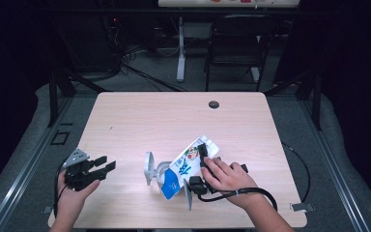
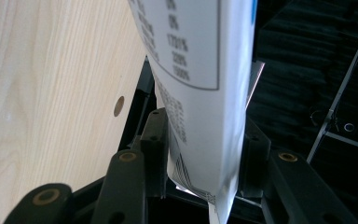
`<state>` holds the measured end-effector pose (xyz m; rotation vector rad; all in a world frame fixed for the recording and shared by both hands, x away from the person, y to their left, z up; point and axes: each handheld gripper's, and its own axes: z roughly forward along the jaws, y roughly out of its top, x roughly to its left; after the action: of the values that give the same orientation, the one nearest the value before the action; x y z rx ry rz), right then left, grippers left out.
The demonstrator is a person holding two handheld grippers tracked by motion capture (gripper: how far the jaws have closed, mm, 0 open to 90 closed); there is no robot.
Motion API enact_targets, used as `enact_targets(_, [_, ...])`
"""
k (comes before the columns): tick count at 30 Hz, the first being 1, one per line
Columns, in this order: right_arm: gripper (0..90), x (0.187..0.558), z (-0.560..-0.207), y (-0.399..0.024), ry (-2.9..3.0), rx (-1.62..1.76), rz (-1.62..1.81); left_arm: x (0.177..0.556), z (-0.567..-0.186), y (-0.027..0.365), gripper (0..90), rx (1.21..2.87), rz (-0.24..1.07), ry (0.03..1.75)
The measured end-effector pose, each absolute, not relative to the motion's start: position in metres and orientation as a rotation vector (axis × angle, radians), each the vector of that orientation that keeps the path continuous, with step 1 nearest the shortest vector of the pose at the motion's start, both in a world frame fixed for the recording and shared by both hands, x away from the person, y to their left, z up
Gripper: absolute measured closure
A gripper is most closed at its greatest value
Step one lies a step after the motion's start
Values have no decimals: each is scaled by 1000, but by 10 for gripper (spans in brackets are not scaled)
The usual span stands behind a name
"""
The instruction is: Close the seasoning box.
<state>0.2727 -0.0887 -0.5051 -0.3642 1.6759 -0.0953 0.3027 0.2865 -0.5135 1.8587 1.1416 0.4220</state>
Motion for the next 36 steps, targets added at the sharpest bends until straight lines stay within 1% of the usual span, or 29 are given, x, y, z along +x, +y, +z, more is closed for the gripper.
enact_targets(16, [665, 272, -509, -90, 1723, -289, -34, 303, -514, 286, 528, 1859, 424, 1141])
enact_targets(26, [716, 271, -512, -93, 1754, -235, 11, 303, -515, 286, 529, 1860, 422, 1140])
enact_targets(28, [739, 269, -511, -93, 1760, -215, 9, 303, -515, 286, 528, 1859, 423, 1140])
enact_targets(36, [756, 268, -516, -95, 1771, -184, 50, 303, -514, 286, 528, 1864, 423, 1140])
